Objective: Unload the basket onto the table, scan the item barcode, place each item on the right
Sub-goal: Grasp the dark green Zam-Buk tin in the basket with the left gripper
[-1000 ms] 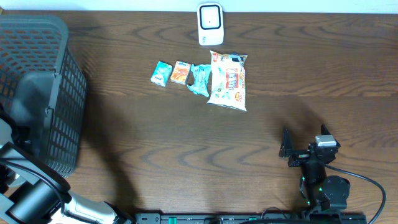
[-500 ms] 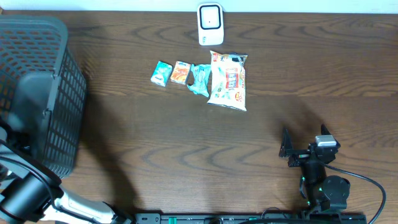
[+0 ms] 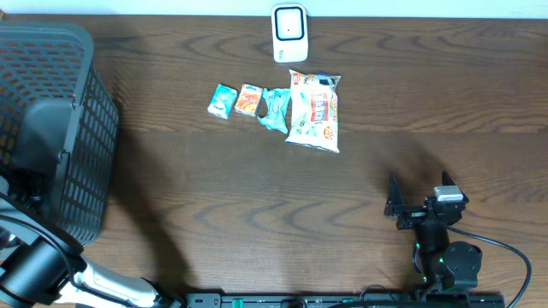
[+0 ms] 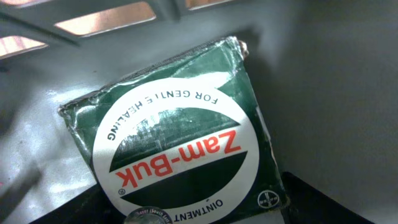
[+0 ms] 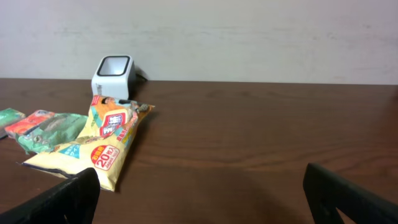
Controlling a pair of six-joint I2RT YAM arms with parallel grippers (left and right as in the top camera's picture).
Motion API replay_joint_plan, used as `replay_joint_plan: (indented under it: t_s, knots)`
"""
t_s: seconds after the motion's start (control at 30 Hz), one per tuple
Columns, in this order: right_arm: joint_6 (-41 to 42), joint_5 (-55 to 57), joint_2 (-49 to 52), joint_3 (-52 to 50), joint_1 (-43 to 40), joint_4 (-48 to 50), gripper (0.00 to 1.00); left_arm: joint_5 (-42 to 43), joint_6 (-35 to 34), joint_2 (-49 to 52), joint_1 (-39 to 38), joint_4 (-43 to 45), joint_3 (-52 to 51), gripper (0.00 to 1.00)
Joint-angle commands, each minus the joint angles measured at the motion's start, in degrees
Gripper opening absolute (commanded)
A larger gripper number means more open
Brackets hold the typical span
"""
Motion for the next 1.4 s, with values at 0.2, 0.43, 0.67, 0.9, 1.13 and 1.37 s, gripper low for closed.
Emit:
replay_joint_plan:
  t_s: [0.2,0.43,0.67,0.9,1.13,1.37]
  knots:
    - [-0.46,0.04,-0.31,-0.04,0.46,-0.24,0.99,-7.96,-6.05,1.18,-0.70,2.49,-0.39,0.76]
    - [-0.46,0.02,-0.31,-0.04,0.46,-0.24,0.99,-9.22,-10.19,1.18,-0.72,5.66,-0.39,0.77]
    - [-0.46,0.04,-0.31,-0.04,0.46,-0.24,0.99,-9.44,-10.14,1.18,-0.72,7.28,-0.39,0.77]
    - [-0.46,0.04,-0.31,-0.04,0.46,-0.24,0.99,-9.40,-10.12,1.07,-0.72,7.28,-0.39,0.66]
    - [-0.46,0.02,-0.31,-0.04,0.46,-0.24,0.99,-9.38,-10.12,-1.99,-0.72,5.99,-0.39,0.65]
    - [-0.46,0.04,-0.31,-0.04,0.46,-0.24,0.99,-6.32,-10.14,-10.21,-1.36,4.63,-0.39,0.65]
